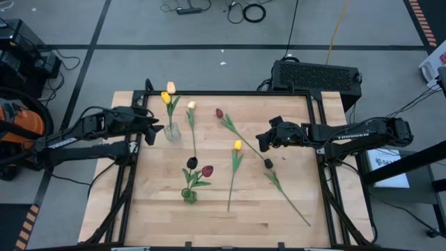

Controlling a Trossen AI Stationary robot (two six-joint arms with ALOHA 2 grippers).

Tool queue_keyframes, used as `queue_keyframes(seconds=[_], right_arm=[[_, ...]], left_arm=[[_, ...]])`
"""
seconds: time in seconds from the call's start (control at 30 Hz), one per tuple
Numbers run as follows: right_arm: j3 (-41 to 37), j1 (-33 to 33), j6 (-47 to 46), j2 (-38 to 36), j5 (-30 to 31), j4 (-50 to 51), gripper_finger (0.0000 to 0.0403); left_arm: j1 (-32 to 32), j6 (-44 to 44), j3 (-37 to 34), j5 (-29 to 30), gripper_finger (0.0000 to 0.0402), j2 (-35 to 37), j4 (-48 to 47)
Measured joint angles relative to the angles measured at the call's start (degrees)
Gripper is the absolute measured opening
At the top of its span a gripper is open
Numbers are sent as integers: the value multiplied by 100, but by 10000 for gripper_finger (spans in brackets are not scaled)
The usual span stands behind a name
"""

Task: Sort flowers into vase by color
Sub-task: Put the black tulip into the green vase

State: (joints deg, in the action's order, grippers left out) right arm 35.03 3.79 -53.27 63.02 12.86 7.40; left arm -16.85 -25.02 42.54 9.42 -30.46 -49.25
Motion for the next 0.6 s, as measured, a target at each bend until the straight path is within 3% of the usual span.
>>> queue_keyframes(seconds=[0.2, 0.47, 0.6], right_arm=[[401, -80, 276, 2, -521, 522, 5], [1846, -529, -118, 144, -656, 3819, 1], [2097, -771, -434, 250, -983, 4551, 2]], left_arm=[[253, -457, -1, -30, 206, 0, 13], [440, -802, -184, -23, 206, 0, 16], [440, -971, -201, -17, 206, -2, 19]])
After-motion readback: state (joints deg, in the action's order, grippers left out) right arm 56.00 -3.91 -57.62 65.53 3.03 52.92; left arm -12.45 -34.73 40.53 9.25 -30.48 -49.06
